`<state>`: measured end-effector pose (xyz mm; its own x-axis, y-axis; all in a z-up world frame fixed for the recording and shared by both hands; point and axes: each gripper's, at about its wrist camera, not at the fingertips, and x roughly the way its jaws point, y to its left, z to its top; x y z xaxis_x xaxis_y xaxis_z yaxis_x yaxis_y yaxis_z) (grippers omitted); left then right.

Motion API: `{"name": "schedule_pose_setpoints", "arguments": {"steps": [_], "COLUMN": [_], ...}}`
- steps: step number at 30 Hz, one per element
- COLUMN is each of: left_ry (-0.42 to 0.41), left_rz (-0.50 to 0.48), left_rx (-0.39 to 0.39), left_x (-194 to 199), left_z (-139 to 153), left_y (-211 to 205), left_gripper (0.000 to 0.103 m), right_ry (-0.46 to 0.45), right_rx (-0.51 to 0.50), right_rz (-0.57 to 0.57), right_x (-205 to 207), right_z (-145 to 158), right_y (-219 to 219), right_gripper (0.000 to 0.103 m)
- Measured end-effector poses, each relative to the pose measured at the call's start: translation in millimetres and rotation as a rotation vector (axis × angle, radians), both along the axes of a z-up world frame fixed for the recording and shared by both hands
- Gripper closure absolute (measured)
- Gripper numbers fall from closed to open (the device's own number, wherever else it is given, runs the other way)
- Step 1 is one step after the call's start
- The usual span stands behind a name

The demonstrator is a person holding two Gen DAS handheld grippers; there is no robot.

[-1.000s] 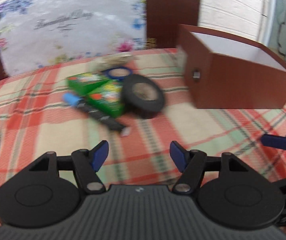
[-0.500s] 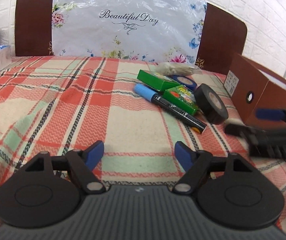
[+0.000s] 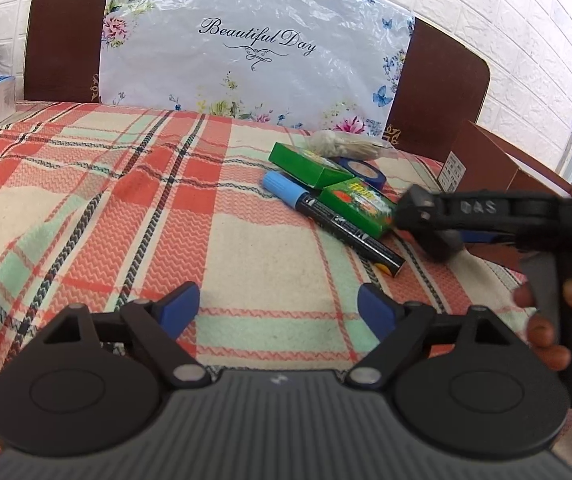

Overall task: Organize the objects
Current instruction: 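Grasp the black tape roll from the pile with the right tool, then set the black tape roll down on the cloth with the right tool, then grasp the black tape roll with the left tool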

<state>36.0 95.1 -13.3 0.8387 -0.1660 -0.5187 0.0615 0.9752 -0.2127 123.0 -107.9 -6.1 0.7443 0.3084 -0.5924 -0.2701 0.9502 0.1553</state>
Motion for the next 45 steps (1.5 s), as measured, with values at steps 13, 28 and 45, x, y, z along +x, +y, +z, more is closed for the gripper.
{"name": "schedule_pose_setpoints", "arguments": {"steps": [13, 28, 45], "left_ry": [0.063, 0.252, 0.315], "left_rz": [-0.018, -0.272, -0.465], "left_rx": [0.213, 0.186, 0.184], "left_x": [4, -21, -7], "left_z": [3, 41, 30], "left_y": [-31, -144, -215], "left_gripper": [0.011, 0.01, 0.06], "right_ry": [-0.094, -0.076, -0.047], "right_rx": [-0.27, -0.154, -0.172], "right_rz": [-0.027, -0.062, 0.048], "right_x": [-171, -187, -161], "right_z": [-13, -20, -16], "right_y": [-85, -115, -105], "right_gripper": [0.019, 0.01, 0.012]}}
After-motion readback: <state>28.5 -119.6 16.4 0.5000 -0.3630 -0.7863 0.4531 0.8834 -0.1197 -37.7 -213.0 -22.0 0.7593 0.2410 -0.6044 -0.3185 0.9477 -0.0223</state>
